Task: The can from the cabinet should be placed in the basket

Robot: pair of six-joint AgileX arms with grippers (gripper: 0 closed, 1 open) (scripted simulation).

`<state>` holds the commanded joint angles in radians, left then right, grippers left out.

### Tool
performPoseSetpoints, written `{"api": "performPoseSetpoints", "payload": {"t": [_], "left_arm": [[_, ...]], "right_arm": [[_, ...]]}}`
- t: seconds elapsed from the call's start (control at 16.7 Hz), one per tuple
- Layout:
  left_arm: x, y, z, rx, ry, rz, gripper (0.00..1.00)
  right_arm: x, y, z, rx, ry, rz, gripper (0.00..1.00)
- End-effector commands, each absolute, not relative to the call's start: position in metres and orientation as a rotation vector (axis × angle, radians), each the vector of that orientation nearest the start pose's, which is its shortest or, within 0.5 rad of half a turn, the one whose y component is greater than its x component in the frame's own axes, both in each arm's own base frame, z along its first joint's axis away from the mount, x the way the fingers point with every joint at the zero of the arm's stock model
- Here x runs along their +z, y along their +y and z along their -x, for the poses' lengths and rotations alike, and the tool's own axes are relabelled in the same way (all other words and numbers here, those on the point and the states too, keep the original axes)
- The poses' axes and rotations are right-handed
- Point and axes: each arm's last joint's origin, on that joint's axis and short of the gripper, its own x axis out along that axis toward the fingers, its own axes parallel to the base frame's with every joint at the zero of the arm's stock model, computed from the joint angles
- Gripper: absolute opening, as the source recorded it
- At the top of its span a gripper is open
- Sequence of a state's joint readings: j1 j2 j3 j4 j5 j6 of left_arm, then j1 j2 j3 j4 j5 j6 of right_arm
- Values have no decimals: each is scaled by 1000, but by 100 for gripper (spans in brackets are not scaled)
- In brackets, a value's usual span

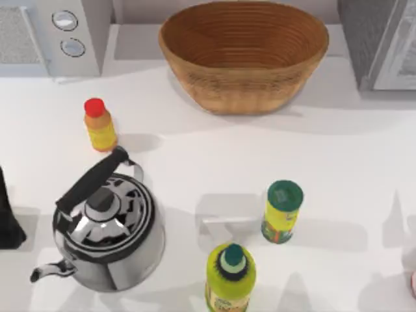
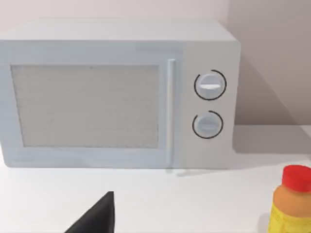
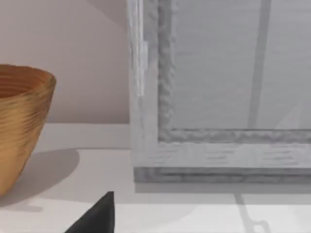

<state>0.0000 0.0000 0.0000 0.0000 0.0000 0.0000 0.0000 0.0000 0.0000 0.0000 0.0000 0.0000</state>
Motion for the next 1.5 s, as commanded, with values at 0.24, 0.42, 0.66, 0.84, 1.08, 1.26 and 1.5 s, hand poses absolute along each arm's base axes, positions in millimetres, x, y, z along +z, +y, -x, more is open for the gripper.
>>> {"api": "performPoseSetpoints", "payload": {"t": [0.24, 0.42, 0.66, 0.84, 1.08, 1.26, 1.5], "left_arm": [[160, -1, -106, 0, 0, 0, 100], [160, -1, -106, 0, 0, 0, 100], [160, -1, -106, 0, 0, 0, 100], [160, -1, -106, 0, 0, 0, 100], [160, -1, -106, 0, 0, 0, 100], [160, -1, -106, 0, 0, 0, 100], [160, -1, -106, 0, 0, 0, 100]], "right_arm": [[167, -1, -106, -7, 12, 0, 100], [198, -1, -108, -18, 38, 1, 100], [273, 3, -120, -19, 48, 3, 100], [341, 9, -140, -11, 41, 4, 100], [423, 21, -179, 1, 21, 4, 100], [469, 32, -210, 5, 4, 2, 100], [502, 43, -243, 3, -4, 0, 100]]}}
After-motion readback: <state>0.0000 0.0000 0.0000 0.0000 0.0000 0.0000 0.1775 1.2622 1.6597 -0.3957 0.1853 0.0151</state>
